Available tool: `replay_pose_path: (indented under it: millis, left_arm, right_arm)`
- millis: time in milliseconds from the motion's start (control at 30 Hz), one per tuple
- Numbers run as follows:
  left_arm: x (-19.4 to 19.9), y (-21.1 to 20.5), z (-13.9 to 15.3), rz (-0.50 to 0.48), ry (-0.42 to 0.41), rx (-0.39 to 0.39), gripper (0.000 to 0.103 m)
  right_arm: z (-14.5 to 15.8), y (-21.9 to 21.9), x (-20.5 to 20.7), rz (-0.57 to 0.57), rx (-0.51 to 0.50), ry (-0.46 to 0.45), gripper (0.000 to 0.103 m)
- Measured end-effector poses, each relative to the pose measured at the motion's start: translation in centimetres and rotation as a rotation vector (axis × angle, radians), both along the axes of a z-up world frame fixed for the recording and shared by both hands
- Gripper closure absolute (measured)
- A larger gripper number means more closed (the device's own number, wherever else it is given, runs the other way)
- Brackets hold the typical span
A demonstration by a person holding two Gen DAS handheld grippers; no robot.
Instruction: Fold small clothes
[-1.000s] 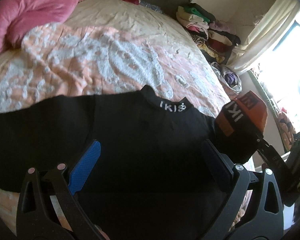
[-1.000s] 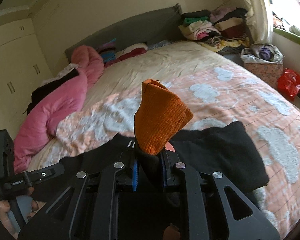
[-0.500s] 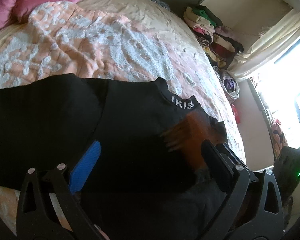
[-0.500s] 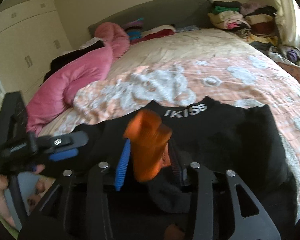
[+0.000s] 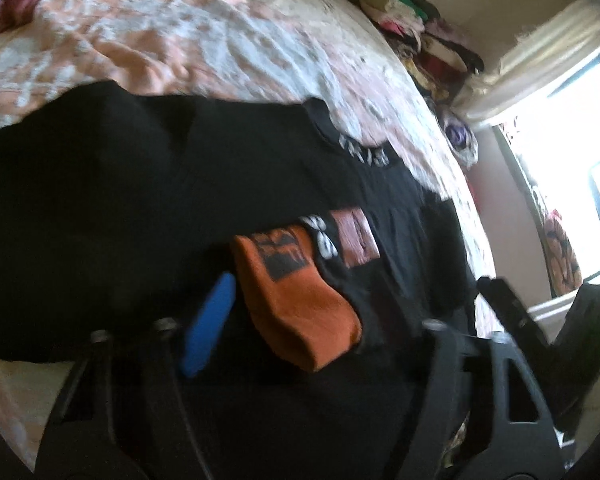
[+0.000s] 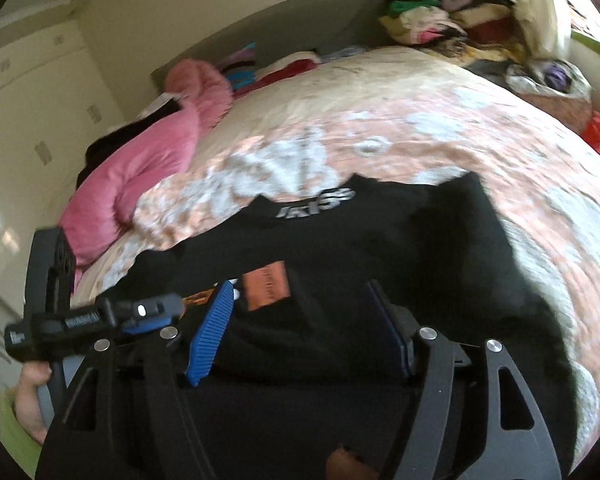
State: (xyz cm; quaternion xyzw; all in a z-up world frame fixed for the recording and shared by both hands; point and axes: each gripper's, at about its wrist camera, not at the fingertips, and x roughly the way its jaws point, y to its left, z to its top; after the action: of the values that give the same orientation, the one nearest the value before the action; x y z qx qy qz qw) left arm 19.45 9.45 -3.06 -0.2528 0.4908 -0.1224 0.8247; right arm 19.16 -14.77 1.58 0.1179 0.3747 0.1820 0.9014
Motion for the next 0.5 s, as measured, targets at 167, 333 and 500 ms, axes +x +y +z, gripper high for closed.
replay_pose_path:
  millis: [167, 333, 500]
  left_arm:
    - [0.1, -1.8, -0.8, -0.008, 0.01, 0.086, 0.045]
    - [0.3, -3.4, -0.6, -0.042, -0.038, 0.124, 0.098]
    - [-0.9, -3.3, 2.8, -0.055, -0.159, 0.095, 0.099]
  right_arm:
    - [0.0, -3.6, -0.6, -0.075, -0.009, -0.007, 0.034]
    - [0.1, -7.1, -0.6, -0.17, -0.006, -0.011, 0.034]
    - [-0.3, -9.2, -0.5, -0.231, -0.016, -0.001, 0.034]
